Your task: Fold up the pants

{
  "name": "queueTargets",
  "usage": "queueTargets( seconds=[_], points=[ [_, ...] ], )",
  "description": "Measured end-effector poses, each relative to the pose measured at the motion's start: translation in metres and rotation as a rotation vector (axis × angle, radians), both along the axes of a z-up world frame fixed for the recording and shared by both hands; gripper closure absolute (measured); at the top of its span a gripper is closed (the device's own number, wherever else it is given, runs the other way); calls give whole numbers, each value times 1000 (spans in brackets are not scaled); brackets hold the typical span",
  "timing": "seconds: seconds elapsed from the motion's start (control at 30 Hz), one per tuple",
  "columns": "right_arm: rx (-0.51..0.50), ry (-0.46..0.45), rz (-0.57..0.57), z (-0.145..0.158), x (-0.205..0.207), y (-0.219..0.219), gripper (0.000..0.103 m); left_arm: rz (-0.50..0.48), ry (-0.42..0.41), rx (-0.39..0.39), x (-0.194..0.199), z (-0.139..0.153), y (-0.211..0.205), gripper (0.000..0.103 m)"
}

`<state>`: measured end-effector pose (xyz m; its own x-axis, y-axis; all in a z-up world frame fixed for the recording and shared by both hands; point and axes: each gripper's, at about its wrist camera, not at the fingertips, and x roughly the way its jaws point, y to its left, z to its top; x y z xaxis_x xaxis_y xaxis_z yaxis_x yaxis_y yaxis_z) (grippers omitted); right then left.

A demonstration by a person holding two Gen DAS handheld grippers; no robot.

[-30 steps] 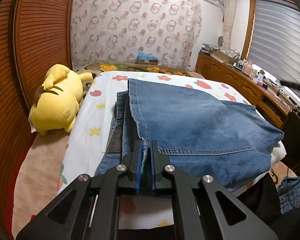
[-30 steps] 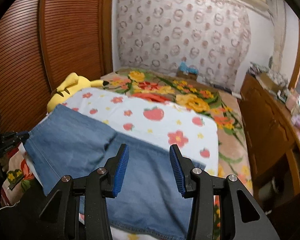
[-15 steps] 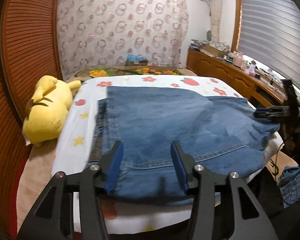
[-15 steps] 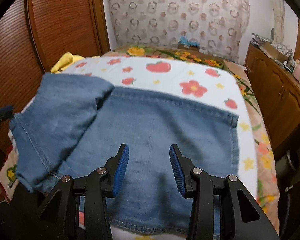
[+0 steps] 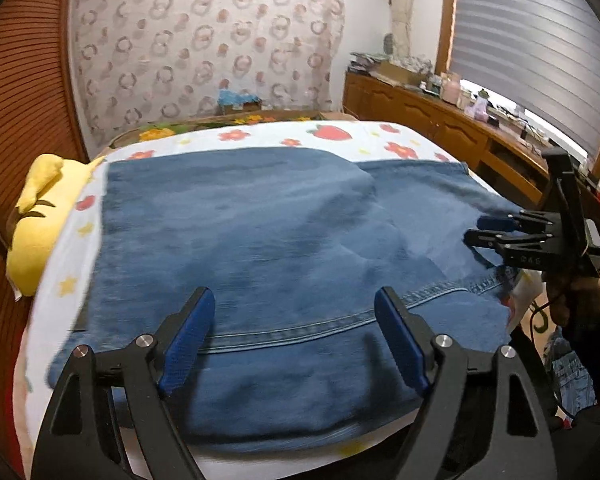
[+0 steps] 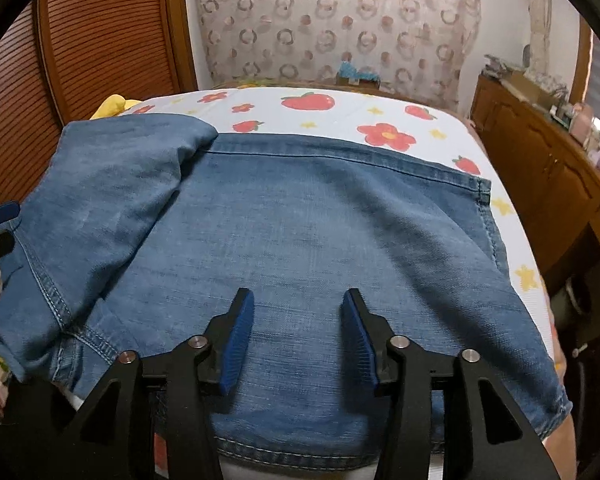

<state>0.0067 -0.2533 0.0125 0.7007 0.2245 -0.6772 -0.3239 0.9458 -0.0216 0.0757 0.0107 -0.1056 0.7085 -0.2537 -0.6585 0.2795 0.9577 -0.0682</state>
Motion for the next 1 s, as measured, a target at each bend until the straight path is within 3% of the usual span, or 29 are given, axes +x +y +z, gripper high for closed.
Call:
queueTargets(
  seconds=[0.33,0.73,0.87,1.0],
  points=[
    [5,-66,-28,-14,-3,5,39,-33,50,5,4,-18,-30,20],
    [4,-101,-27,-27,-6,9,36,-3,15,25,3,-32,-37,19],
    [4,-56,-19,-21,-5,7,36,-2,1,30,1,-33,-39,18],
    [27,-78,-11,-8,-23,-7,36,-4,-8,26,3,-33,-36,18]
  ],
)
